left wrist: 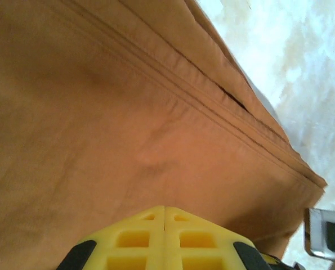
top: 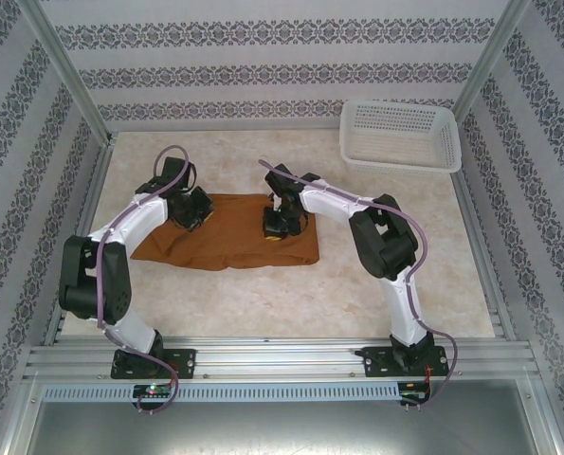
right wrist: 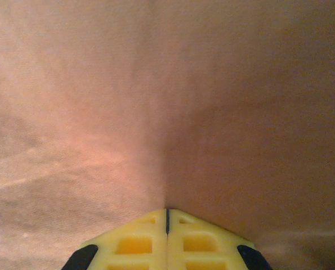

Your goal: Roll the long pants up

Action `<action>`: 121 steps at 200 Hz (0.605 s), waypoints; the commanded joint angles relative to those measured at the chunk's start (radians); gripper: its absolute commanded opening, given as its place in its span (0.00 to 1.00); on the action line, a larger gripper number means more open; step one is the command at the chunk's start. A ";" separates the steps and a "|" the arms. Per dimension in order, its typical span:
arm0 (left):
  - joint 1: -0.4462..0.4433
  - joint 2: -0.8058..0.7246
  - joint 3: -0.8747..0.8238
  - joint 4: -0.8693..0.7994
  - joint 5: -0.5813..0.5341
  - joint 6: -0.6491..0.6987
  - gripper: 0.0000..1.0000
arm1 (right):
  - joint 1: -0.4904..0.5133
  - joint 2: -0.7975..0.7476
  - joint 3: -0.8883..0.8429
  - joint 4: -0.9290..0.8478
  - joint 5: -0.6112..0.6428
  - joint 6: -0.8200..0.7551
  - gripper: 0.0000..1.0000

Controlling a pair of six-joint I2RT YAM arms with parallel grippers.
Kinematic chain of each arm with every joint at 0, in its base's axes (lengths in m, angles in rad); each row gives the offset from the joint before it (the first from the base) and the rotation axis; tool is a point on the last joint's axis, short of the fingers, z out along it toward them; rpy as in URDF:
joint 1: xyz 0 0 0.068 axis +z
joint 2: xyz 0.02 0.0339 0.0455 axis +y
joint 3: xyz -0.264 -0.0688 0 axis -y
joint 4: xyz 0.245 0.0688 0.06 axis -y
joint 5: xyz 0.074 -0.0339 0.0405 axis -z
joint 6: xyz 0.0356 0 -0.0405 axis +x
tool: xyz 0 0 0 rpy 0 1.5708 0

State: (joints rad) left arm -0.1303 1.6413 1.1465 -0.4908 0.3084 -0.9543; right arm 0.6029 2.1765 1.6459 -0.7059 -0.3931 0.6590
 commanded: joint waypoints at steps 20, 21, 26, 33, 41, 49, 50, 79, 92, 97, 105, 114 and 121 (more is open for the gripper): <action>-0.002 0.058 0.087 -0.203 -0.182 0.137 0.00 | -0.080 0.022 -0.019 -0.099 0.054 -0.076 0.00; -0.001 0.059 0.088 -0.208 -0.186 0.139 0.00 | -0.081 0.021 -0.019 -0.099 0.055 -0.076 0.00; 0.000 0.061 0.093 -0.235 -0.207 0.150 0.00 | -0.092 0.017 -0.033 -0.095 0.054 -0.078 0.00; 0.005 0.062 0.095 -0.267 -0.226 0.163 0.00 | -0.104 0.013 -0.050 -0.090 0.053 -0.080 0.00; 0.013 0.060 0.090 -0.291 -0.233 0.176 0.00 | -0.117 0.010 -0.061 -0.087 0.051 -0.084 0.00; 0.019 0.055 0.081 -0.307 -0.241 0.190 0.00 | -0.125 0.009 -0.068 -0.089 0.052 -0.089 0.00; 0.019 0.054 0.078 -0.308 -0.243 0.191 0.00 | -0.125 0.009 -0.069 -0.089 0.054 -0.090 0.00; 0.041 0.043 0.049 -0.388 -0.321 0.203 0.00 | -0.146 0.009 -0.087 -0.087 0.055 -0.099 0.00; 0.062 0.046 0.040 -0.414 -0.361 0.212 0.00 | -0.150 0.010 -0.091 -0.083 0.050 -0.098 0.00; 0.069 0.048 0.039 -0.427 -0.382 0.212 0.00 | -0.151 0.009 -0.093 -0.080 0.048 -0.098 0.00; 0.083 0.045 0.044 -0.456 -0.422 0.213 0.00 | -0.152 0.012 -0.093 -0.079 0.049 -0.098 0.00; 0.101 0.037 0.052 -0.495 -0.467 0.211 0.00 | -0.152 0.014 -0.096 -0.079 0.050 -0.098 0.00; 0.117 0.024 0.057 -0.522 -0.506 0.208 0.00 | -0.153 0.014 -0.099 -0.078 0.052 -0.099 0.00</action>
State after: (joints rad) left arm -0.0616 1.6974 1.1988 -0.8532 -0.0284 -0.7723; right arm 0.4671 2.1731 1.5936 -0.7364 -0.4175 0.5762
